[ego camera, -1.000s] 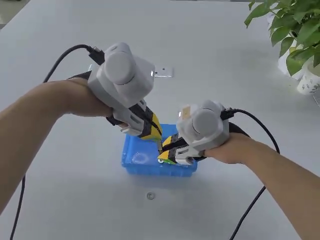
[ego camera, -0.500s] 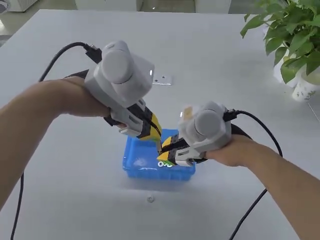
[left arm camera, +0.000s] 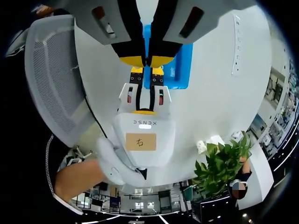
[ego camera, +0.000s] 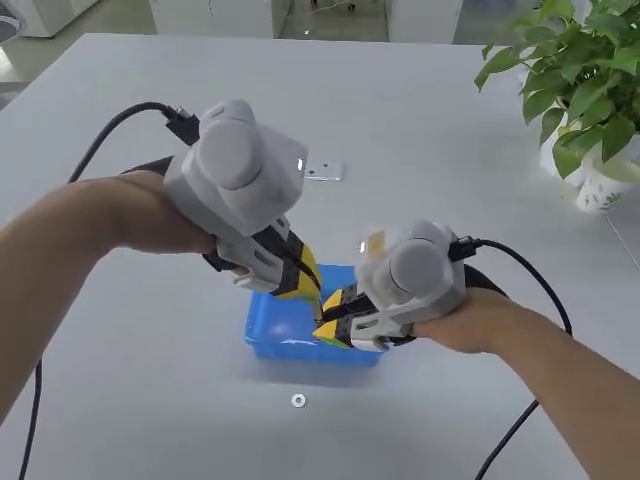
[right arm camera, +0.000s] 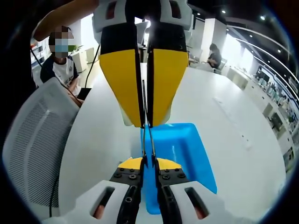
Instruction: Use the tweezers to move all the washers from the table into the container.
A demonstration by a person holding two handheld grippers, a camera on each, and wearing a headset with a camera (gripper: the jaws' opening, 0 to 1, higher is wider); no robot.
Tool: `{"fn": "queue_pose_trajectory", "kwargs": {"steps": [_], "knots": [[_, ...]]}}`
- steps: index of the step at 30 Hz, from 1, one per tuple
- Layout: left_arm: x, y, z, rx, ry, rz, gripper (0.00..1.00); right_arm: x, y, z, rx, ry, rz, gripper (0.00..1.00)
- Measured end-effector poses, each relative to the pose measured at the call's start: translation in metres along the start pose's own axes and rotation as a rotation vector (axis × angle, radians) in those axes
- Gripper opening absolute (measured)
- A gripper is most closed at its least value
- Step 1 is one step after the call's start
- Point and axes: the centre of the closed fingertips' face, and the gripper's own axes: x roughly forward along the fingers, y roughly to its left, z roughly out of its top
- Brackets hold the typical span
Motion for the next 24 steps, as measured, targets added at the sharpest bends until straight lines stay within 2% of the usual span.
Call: {"fn": "queue_pose_trajectory", "kwargs": {"steps": [9, 24], "knots": [[0.003, -0.014, -0.003, -0.006, -0.001, -0.009, 0.06, 0.002, 0.016, -0.002, 0.0, 0.002, 0.008, 0.11], [0.012, -0.032, -0.018, -0.026, 0.019, -0.032, 0.06, 0.017, 0.038, -0.01, 0.012, 0.0, 0.034, 0.11]]}}
